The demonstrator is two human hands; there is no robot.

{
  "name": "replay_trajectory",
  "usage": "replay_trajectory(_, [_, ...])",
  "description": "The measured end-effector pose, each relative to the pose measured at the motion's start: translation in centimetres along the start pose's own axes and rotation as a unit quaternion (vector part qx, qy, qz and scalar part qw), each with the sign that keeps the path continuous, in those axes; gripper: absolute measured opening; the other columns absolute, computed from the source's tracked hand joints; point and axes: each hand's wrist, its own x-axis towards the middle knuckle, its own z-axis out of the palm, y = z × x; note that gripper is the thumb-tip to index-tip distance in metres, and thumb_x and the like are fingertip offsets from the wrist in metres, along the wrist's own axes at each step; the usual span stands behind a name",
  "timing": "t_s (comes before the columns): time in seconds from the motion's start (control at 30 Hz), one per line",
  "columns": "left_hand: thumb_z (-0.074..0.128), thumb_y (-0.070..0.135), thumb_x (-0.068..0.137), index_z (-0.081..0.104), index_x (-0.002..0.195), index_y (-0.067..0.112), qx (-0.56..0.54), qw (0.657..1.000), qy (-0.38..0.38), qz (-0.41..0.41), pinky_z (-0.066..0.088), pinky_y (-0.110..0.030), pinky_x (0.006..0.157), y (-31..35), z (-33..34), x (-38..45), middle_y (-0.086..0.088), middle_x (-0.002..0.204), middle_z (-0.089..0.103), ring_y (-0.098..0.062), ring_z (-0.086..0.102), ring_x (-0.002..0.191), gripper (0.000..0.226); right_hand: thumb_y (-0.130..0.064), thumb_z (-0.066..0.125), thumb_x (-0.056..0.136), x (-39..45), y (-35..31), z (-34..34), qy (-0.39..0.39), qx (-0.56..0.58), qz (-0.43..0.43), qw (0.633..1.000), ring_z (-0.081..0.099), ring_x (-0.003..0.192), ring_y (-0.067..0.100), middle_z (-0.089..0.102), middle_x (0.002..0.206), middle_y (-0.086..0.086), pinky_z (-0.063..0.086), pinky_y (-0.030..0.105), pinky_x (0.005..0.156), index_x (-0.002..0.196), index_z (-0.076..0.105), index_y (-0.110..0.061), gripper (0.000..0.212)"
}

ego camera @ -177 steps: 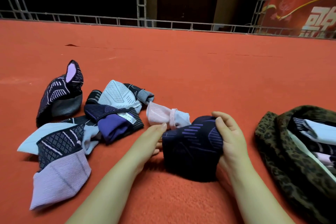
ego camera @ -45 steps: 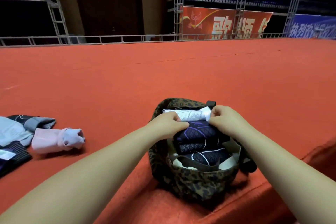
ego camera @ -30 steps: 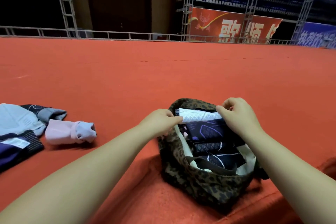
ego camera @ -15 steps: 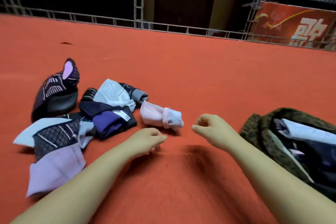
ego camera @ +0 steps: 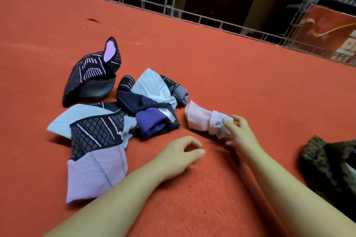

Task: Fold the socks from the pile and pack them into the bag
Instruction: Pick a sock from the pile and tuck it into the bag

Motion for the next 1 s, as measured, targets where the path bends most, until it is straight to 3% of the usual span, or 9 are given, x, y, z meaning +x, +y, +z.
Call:
replay_trajectory(0.13, [0.064,0.052,0.068,0.041,0.122,0.041,0.015,0.997,0.065,0.026,0.04,-0.024,0.101,-0.5,0.0,0.6,0.012,0.129,0.046,-0.004,0.049,0.115,0.06,-0.011,0.056,0.091,-2.1,-0.6,2.6,-0.046,0.051,-0.007,0.998,0.05,0.05,0.012,0.059,0.072,0.003,0.039,0.021,0.043,0.101,0.056,-0.014,0.01])
replay_trajectory(0.23, [0.061,0.066,0.052,0.031,0.141,0.029,-0.014,0.995,0.1,0.003,0.032,-0.031,0.111,-0.8,-0.5,0.9,0.01,0.142,0.036,-0.005,0.039,0.129,0.101,-0.02,0.055,0.093,-4.2,-0.5,4.1,-0.11,0.096,0.021,0.989,0.053,0.052,0.013,0.061,0.076,0.006,0.039,0.024,0.049,0.108,0.055,-0.017,0.016])
replay_trajectory(0.3, [0.062,0.066,0.048,0.03,0.143,0.023,-0.031,0.994,0.107,-0.007,0.034,-0.034,0.111,-0.9,-0.8,1.0,0.006,0.143,0.038,-0.007,0.041,0.128,0.11,-0.033,0.048,0.096,-5.0,-0.3,4.5,-0.138,0.133,0.04,0.981,0.058,0.055,0.014,0.064,0.077,0.005,0.039,0.024,0.05,0.106,0.056,-0.019,0.019])
replay_trajectory(0.43, [0.07,0.059,0.041,0.048,0.118,0.033,-0.019,0.994,0.111,0.005,0.044,-0.026,0.098,-1.0,-1.1,0.9,0.006,0.118,0.054,-0.004,0.054,0.107,0.085,-0.048,0.032,0.097,-5.6,0.2,3.5,-0.162,0.223,0.089,0.957,0.055,0.045,0.015,0.06,0.063,0.007,0.036,0.022,0.044,0.1,0.061,-0.018,0.042])
replay_trajectory(0.53, [0.075,0.046,0.046,0.055,0.092,0.026,-0.032,0.996,0.085,0.026,0.046,-0.019,0.072,-0.5,-1.1,0.8,0.007,0.081,0.059,-0.003,0.054,0.071,0.055,-0.054,0.028,0.091,-6.0,1.2,2.2,-0.177,0.213,0.049,0.96,0.052,0.04,0.017,0.058,0.056,0.009,0.034,0.022,0.043,0.102,0.061,-0.012,0.055])
replay_trajectory(0.6, [0.075,0.034,0.052,0.057,0.086,0.019,-0.064,0.995,0.07,0.031,0.042,-0.02,0.062,-0.2,-1.1,0.8,0.004,0.068,0.053,-0.008,0.05,0.064,0.042,-0.057,0.034,0.086,-6.0,1.7,1.3,-0.158,0.187,0.003,0.97,0.049,0.038,0.016,0.058,0.051,0.008,0.033,0.024,0.044,0.1,0.062,-0.009,0.057])
replay_trajectory(0.7, [0.075,0.038,0.055,0.063,0.085,0.014,-0.079,0.996,0.038,0.014,0.041,-0.025,0.066,-0.2,-0.8,0.9,-0.004,0.072,0.057,-0.014,0.051,0.069,0.041,-0.057,0.04,0.085,-5.6,2.2,0.2,-0.138,0.173,-0.033,0.975,0.052,0.042,0.017,0.059,0.052,0.007,0.036,0.023,0.045,0.101,0.062,-0.005,0.059])
replay_trajectory(0.9, [0.073,0.04,0.064,0.062,0.077,0.02,-0.019,0.999,0.022,-0.025,0.047,-0.02,0.06,0.3,-0.3,0.6,0.014,0.063,0.061,0.001,0.056,0.06,0.025,-0.062,0.028,0.077,-6.1,2.0,0.5,-0.218,0.224,0.014,0.95,0.056,0.042,0.017,0.06,0.054,0.011,0.039,0.025,0.046,0.091,0.06,-0.005,0.067])
replay_trajectory(1.0, [0.069,0.051,0.053,0.066,0.08,0.018,-0.057,0.998,-0.009,-0.009,0.044,-0.022,0.059,0.5,0.1,0.0,0.008,0.071,0.066,-0.004,0.057,0.064,0.043,-0.059,0.04,0.087,-6.2,2.1,0.3,-0.173,0.224,-0.062,0.957,0.056,0.04,0.018,0.061,0.051,0.01,0.042,0.025,0.046,0.084,0.061,-0.006,0.058])
